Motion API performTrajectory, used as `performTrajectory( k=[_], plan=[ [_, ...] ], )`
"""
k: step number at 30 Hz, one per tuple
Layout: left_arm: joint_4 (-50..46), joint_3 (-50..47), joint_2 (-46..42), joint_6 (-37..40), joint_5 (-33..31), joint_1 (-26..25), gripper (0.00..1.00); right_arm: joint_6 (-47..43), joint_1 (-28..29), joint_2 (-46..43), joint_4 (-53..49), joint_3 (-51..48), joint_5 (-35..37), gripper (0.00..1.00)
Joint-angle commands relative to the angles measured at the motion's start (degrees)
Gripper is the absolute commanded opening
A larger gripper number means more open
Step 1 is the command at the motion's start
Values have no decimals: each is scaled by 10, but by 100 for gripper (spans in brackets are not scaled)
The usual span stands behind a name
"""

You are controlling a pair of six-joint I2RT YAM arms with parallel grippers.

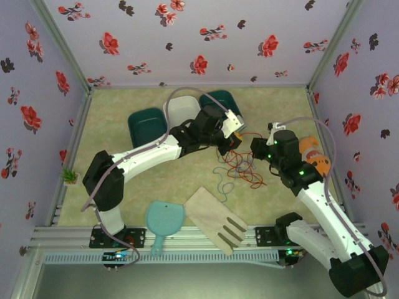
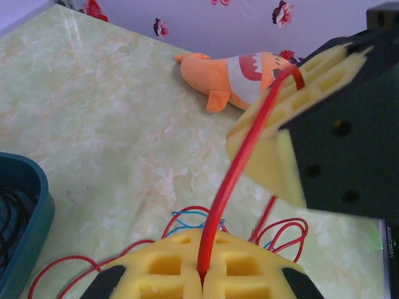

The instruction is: Untangle the cables

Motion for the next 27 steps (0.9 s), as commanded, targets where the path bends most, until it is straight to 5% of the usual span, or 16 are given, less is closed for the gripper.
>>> performTrajectory(
  k=[1,17,27],
  plan=[
    [13,15,-41,-15,5,-4,0,19,6,6,41,-30,5,24],
    [48,-7,-189,-43,-34,-3,0,69,4,62,115,-120,61,37],
    [46,-4,-277,-42,-85,15,0,88,-15,59,109,-146,86,30]
  ],
)
